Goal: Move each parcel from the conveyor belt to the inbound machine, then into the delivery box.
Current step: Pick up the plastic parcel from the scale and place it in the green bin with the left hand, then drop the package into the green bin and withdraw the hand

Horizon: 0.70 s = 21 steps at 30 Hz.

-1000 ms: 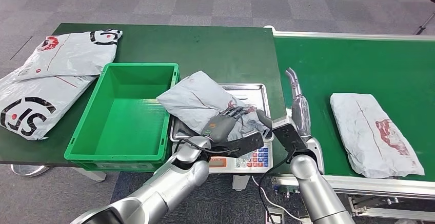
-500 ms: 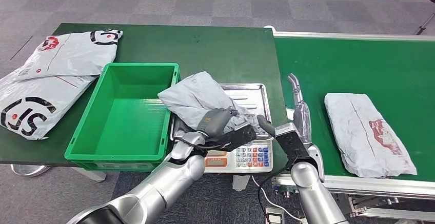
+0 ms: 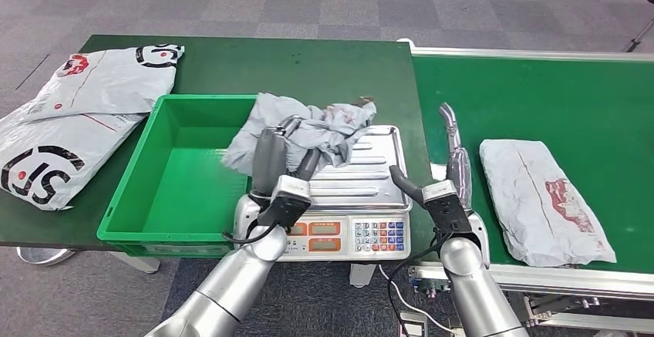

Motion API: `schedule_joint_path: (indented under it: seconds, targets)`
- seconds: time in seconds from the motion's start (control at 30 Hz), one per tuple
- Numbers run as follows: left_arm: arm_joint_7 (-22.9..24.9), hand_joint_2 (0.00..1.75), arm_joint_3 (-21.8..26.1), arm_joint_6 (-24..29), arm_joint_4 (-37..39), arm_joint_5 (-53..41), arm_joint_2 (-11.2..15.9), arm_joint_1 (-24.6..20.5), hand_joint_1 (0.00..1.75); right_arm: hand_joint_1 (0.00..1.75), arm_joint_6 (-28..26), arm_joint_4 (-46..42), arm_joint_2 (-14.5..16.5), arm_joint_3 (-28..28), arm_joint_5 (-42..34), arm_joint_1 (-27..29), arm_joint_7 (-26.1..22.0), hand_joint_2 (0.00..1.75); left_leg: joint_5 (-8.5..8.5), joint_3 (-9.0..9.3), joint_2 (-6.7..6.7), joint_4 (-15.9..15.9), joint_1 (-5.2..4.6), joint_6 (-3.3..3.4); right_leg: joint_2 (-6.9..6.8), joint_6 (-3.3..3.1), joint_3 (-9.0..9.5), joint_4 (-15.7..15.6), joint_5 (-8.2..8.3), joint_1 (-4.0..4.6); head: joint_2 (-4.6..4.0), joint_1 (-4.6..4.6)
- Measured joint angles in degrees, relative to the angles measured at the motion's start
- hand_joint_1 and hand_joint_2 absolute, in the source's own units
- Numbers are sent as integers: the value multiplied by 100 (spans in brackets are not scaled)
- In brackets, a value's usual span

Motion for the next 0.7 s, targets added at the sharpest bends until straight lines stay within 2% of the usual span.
schedule_joint_path:
  seconds: [0.17, 0.3, 0.47, 0.53, 0.7]
  targets:
    - [-32, 175, 506, 118, -1498, -1088, 43, 464, 175, 0, -43, 72, -13, 0, -106, -83, -60, 175, 0, -1, 2, 0, 0, 0, 2, 0, -1, 0, 0, 0, 0, 0]
    - [-25, 175, 1035, 127, -2275, -1395, 69, 635, 175, 0, -72, 105, -36, 0, -149, -92, -69, 175, 0, 0, 0, 0, 1, 0, 0, 1, -1, 0, -2, 0, 0, 0]
    - [-21, 175, 1333, 127, -2738, -1514, 89, 748, 175, 0, -74, 120, -42, 0, -160, -119, -72, 175, 0, 0, 0, 0, 1, 0, -1, 1, 0, 0, -3, 1, 0, 0]
    - [-21, 175, 1509, 127, -2880, -1845, 90, 772, 175, 0, -77, 120, -51, 0, -172, -120, -73, 175, 0, 0, 0, 0, 1, 0, 0, 1, 0, 0, -2, 0, 0, 0]
    - [-14, 175, 2314, 127, -2854, -2468, 102, 749, 175, 0, -107, 73, -110, -7, -166, -43, -28, 175, 0, 2, 1, 1, 1, 0, 0, 1, -5, 0, -3, 0, 0, -1]
